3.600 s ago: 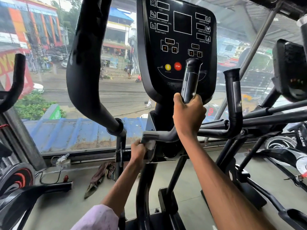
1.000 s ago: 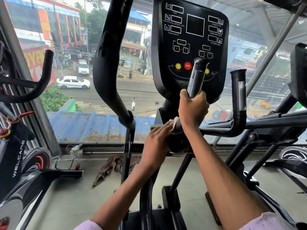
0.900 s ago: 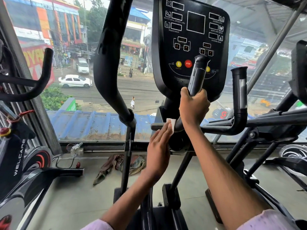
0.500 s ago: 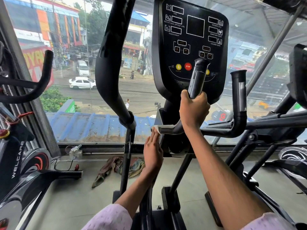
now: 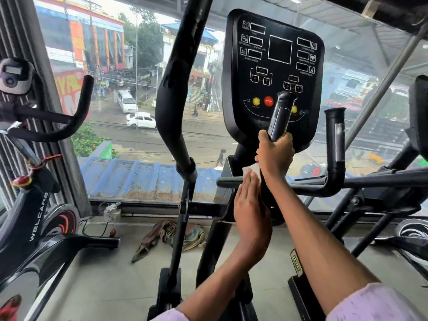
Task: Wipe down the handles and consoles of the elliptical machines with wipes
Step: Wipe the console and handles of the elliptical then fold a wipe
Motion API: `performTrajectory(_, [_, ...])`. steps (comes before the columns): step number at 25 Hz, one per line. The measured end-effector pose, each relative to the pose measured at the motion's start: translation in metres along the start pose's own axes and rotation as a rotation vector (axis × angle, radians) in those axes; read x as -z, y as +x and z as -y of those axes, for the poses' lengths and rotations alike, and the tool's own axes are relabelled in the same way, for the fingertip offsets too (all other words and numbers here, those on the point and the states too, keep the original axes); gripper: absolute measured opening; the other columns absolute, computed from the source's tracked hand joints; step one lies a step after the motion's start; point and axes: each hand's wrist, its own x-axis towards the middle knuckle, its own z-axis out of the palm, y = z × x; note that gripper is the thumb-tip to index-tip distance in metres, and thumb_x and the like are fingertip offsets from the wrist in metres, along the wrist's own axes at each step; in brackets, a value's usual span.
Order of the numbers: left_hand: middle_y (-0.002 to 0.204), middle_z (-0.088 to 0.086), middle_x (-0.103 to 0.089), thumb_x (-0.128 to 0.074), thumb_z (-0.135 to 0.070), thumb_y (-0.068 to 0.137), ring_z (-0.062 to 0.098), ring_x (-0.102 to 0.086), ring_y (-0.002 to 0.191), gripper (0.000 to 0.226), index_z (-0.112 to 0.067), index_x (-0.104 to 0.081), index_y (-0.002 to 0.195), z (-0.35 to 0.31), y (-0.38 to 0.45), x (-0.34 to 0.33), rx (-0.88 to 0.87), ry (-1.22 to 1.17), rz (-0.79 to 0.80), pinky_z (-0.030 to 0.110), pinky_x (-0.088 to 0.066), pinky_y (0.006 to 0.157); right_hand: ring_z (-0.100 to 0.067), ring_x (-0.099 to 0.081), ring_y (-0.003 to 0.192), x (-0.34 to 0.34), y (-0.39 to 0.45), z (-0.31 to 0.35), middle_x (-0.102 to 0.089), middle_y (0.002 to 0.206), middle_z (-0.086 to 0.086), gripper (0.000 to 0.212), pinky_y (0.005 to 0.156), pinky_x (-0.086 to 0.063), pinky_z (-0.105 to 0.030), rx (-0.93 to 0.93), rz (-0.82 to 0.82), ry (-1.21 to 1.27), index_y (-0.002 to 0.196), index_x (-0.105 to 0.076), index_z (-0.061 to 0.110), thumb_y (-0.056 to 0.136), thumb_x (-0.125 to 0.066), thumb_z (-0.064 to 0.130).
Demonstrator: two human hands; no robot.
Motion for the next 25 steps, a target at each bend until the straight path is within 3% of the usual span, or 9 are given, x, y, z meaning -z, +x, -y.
performTrajectory(3, [0.110,0.009,-0.071,-0.041,-0.003,0.088,0.028,-0.066,0.096,0.040,-0.005,-0.063,0.121,0.011,0.006,0.028,0.001,-0.033,0.006,0.043,-0.054,0.080,-0.018,-0.067,0.093,0.022,-0.002,-0.003,-0.064,0.116,-0.008,0.057,0.083,-0.055,-0.039,-0.037,0.244,0.093,0.127,-0.041,0.018,0.085,-0.062,0.051])
performTrajectory(5, [0.097,0.008,-0.067,-0.042,-0.009,0.095,0.027,-0.061,0.086,0.027,-0.007,-0.064,0.110,0.016,0.016,0.047,0.058,-0.070,0.012,0.046,-0.051,0.074,-0.016,-0.055,0.116,0.046,-0.018,-0.009,-0.048,0.136,-0.003,0.062,0.094,-0.048,-0.030,0.052,0.218,0.155,0.135,-0.036,0.026,0.083,-0.062,0.049])
performTrajectory(7, [0.095,0.005,-0.062,-0.047,-0.008,0.097,0.022,-0.058,0.084,0.018,-0.007,-0.063,0.104,0.014,0.028,0.064,-0.003,-0.077,0.069,0.045,-0.049,0.073,-0.013,-0.052,0.117,0.068,-0.042,-0.017,-0.049,0.135,0.001,0.048,0.086,-0.046,-0.015,0.194,0.208,0.184,0.129,-0.048,0.025,0.084,-0.062,0.034])
performTrajectory(9, [0.092,0.003,-0.060,-0.051,-0.005,0.096,0.017,-0.057,0.081,0.016,-0.005,-0.066,0.101,0.009,0.040,0.075,-0.130,-0.089,0.141,0.040,-0.049,0.070,-0.009,-0.058,0.113,0.082,-0.062,-0.019,-0.059,0.130,0.002,0.048,0.081,-0.048,-0.011,0.227,0.385,0.206,0.130,-0.055,0.017,0.084,-0.064,0.025])
performTrajectory(13, [0.094,0.000,-0.068,-0.055,-0.007,0.094,0.018,-0.063,0.090,0.018,-0.009,-0.071,0.103,-0.008,0.064,0.090,-0.206,-0.186,0.286,0.042,-0.051,0.077,-0.018,-0.065,0.114,0.093,-0.069,-0.018,-0.069,0.123,-0.010,0.057,0.097,-0.055,-0.035,0.056,0.708,0.355,0.135,-0.057,0.015,0.081,-0.073,0.025])
performTrajectory(16, [0.099,-0.005,-0.069,-0.058,-0.017,0.093,0.015,-0.061,0.096,0.018,-0.013,-0.072,0.105,-0.030,0.074,0.102,-0.268,-0.099,0.232,0.043,-0.051,0.080,-0.023,-0.069,0.096,0.095,-0.065,-0.011,-0.073,0.105,-0.019,0.032,0.093,-0.055,-0.052,0.045,0.646,0.412,0.113,-0.067,0.004,0.086,-0.076,0.018])
performTrajectory(20, [0.096,0.003,-0.067,-0.060,-0.009,0.083,0.025,-0.059,0.094,0.013,-0.008,-0.070,0.092,-0.073,0.103,0.134,-0.415,0.057,-0.337,0.045,-0.046,0.084,-0.020,-0.063,0.097,0.097,-0.047,-0.012,-0.064,0.104,-0.014,0.008,0.078,-0.055,-0.037,0.809,0.119,-0.093,0.101,-0.059,0.001,0.095,-0.062,0.005])
performTrajectory(23, [0.106,0.007,-0.063,-0.057,-0.013,0.075,0.031,-0.056,0.101,0.025,-0.009,-0.069,0.097,-0.096,0.142,0.152,-0.382,0.185,-0.546,0.035,-0.040,0.089,-0.031,-0.057,0.129,0.096,-0.023,-0.022,-0.062,0.132,-0.021,0.021,0.102,-0.052,-0.039,1.279,0.090,-0.409,0.118,-0.060,-0.003,0.103,-0.045,-0.001])
performTrajectory(25, [0.121,0.008,-0.059,-0.056,-0.022,0.075,0.032,-0.053,0.112,0.042,-0.012,-0.063,0.116,-0.097,0.165,0.156,-0.226,0.349,-0.494,0.034,-0.036,0.093,-0.033,-0.045,0.141,0.092,-0.009,-0.035,-0.054,0.145,-0.019,0.028,0.108,-0.046,-0.045,1.525,0.139,-0.712,0.128,-0.062,-0.003,0.106,-0.045,0.002])
